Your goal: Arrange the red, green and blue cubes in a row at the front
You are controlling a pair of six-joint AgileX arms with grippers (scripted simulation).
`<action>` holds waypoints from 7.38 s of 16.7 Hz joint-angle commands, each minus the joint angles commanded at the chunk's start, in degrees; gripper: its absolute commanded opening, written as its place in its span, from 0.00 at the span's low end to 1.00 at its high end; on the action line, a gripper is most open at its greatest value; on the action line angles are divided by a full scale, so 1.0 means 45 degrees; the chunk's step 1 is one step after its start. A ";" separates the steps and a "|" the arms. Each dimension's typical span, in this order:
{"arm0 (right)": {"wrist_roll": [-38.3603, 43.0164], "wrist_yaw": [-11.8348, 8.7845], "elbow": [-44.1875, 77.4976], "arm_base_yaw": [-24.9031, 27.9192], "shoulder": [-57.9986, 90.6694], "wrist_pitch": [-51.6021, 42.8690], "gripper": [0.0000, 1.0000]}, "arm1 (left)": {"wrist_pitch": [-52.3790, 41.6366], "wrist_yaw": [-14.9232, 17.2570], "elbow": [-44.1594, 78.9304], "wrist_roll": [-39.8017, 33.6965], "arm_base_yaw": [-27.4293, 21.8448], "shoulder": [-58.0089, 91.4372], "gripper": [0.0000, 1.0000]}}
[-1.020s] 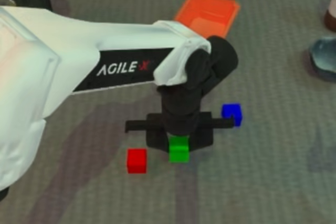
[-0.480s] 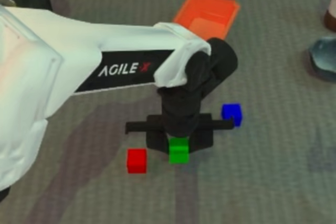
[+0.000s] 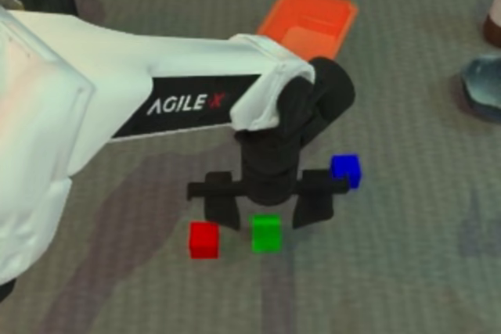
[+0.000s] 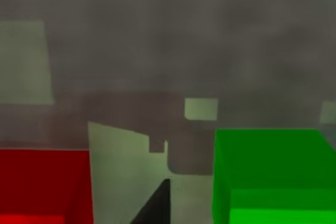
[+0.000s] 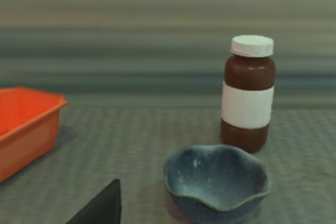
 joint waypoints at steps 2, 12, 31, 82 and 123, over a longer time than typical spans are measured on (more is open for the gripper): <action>0.0000 0.0000 0.0000 0.0000 0.0000 0.0000 1.00 | 0.0000 0.0000 0.0000 0.0000 0.0000 0.0000 1.00; 0.0000 0.0000 0.0000 0.0000 0.0000 0.0000 1.00 | -0.0535 -0.0003 0.0433 -0.0028 0.0037 -0.0128 1.00; 0.1140 -0.0050 0.4535 0.1312 0.4759 -0.2917 1.00 | -0.0477 -0.0154 -0.1848 0.0543 0.2418 -0.5639 1.00; 0.5850 0.0051 2.1115 0.6397 2.9230 -1.1884 0.25 | 1.2024 0.0155 -1.9607 1.0204 1.0509 -2.7414 1.00; 0.8521 0.0074 1.8358 0.8291 2.4064 -1.4078 0.00 | 1.2024 0.0155 -1.9607 1.0204 1.0509 -2.7414 1.00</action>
